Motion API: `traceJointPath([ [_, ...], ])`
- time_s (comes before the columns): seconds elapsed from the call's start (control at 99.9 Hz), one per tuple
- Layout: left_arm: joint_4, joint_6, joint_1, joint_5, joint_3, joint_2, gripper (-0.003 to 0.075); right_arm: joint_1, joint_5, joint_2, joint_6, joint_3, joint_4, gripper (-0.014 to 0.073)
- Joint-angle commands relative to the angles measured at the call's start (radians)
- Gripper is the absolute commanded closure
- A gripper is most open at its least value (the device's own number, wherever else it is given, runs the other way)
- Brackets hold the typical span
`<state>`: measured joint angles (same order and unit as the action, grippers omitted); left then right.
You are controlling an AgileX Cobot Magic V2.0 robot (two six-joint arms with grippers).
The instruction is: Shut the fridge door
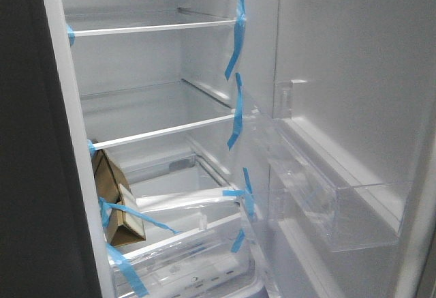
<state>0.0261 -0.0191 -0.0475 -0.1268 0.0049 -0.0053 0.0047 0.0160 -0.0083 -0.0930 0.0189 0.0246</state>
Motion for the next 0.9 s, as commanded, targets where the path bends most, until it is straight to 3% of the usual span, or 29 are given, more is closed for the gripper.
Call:
traceJointPath([
  [0.0,0.004,-0.004,0.006,-0.073,0.035,-0.017,0.074,-0.003,0.084,-0.021,0.003,0.018,0.007,0.0639],
  [0.73,0.004,-0.004,0.006,-0.073,0.035,-0.017,0.074,-0.003,0.086,-0.021,0.005,0.018,0.005,0.0639],
  [0.891,0.004,-0.004,0.006,-0.073,0.035,-0.017,0.074,-0.003,0.056,0.011,0.003,-0.081,-0.036,0.0639],
])
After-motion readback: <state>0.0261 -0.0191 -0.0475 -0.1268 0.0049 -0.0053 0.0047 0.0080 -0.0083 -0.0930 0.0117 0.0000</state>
